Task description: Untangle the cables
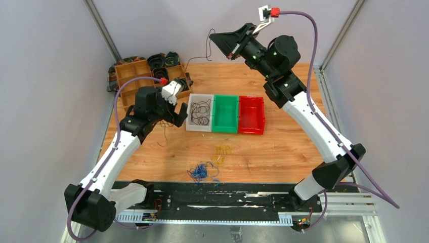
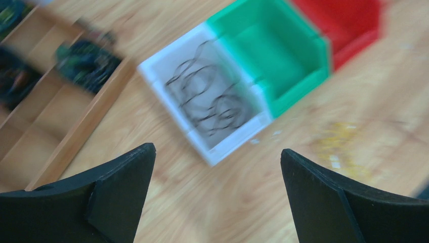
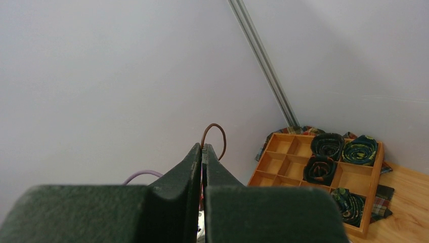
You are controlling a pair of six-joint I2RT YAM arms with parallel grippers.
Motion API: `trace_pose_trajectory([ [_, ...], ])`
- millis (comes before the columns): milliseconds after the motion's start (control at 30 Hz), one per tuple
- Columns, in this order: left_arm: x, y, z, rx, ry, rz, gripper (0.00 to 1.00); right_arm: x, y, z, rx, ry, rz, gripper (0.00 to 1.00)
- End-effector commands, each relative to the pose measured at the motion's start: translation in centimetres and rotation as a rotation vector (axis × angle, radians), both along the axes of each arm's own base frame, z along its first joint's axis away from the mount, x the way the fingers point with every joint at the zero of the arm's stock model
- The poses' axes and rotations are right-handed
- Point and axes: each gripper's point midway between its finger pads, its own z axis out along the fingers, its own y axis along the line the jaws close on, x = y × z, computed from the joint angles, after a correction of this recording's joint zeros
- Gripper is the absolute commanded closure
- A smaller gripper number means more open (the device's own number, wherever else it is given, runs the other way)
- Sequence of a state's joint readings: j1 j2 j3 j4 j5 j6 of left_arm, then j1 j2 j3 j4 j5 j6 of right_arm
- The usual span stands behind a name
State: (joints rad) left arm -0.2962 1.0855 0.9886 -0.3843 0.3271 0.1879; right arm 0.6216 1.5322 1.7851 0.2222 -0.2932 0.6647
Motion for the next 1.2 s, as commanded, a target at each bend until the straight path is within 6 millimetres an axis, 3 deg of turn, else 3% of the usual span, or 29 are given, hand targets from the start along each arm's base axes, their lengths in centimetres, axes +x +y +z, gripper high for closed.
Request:
trace_pose_trajectory([
  [0,3.0,8.1,0.0,0.148,-0.137,0.378,0.01,0.9,0.5,0.8,0.018,-0.035,0.018,0.99],
  [200,5.4,12.9,2.7,0.219,-0.303,0.59,0.02,2.1,1.5,-0.7,0.005,-0.004,0.038,0.99],
  [400,6.1,14.5,4.5,0.193,-0.334,0.703,0.02,2.5,1.8,-1.5,-0.016,0.001,0.036,0.99],
  [500,6.0,14.1,5.6,0.121,-0.364,0.69,0.02,3.1,1.8,-2.1,-0.041,0.004,0.016,0.99],
  [633,6.4,12.5,4.7,0.092,-0.274,0.597,0.02,3.7,2.0,-2.9,-0.074,0.004,0.001,0.99],
  [767,6.6,12.1,4.8,0.052,-0.242,0.584,0.02,4.4,2.1,-3.8,-0.097,0.011,-0.019,0.99],
  [967,6.6,12.7,6.0,-0.043,-0.24,0.621,0.02,5.7,2.3,-4.9,-0.124,0.018,-0.048,0.99],
  [1167,7.0,13.3,7.4,-0.089,-0.233,0.629,0.02,7.6,3.3,-8.4,-0.21,0.049,-0.065,0.99],
])
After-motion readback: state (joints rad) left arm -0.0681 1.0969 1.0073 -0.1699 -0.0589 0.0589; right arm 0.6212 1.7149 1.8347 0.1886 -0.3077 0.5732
